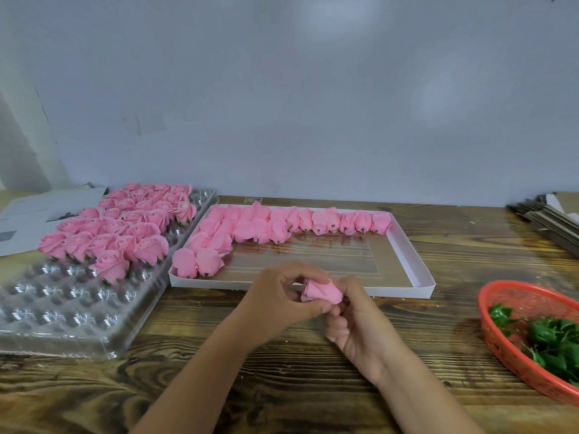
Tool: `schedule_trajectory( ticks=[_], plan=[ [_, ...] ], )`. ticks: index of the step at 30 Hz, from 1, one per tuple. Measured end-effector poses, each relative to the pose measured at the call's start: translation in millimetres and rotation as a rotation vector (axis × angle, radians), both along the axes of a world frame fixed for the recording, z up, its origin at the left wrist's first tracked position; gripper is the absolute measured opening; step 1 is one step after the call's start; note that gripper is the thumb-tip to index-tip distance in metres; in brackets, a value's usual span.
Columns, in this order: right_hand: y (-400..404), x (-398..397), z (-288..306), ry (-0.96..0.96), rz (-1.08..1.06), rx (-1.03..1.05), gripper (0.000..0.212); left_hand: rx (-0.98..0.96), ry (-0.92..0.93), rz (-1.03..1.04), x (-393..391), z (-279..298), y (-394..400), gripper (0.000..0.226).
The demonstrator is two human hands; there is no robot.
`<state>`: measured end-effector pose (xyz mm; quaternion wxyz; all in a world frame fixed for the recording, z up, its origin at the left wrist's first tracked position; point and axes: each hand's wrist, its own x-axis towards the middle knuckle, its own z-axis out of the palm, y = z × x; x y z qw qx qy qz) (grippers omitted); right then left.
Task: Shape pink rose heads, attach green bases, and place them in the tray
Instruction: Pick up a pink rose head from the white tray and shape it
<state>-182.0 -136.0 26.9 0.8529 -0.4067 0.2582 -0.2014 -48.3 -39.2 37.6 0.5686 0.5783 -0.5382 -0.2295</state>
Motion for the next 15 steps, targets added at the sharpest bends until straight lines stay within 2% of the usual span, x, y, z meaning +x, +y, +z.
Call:
schedule_trajectory(
  ticks=[4, 9, 15],
  plan=[
    [-0.9, -1.0, 2.5, -0.002, 0.053, 0.043, 0.025, 0.003, -0.085, 0.029, -0.4, -2.0, 0.2, 0.033],
    [-3.9, -4.2, 4.7, -0.046, 0.143, 0.105, 0.022, -0.029, -0.125, 0.056, -2.5, -0.4, 1.6, 0.034],
    [-2.0, -6.1, 9.8, -0.009, 0.168, 0.096, 0.02, -0.042, -0.099, 0.063, -3.1, 0.7, 2.1, 0.028]
  ],
)
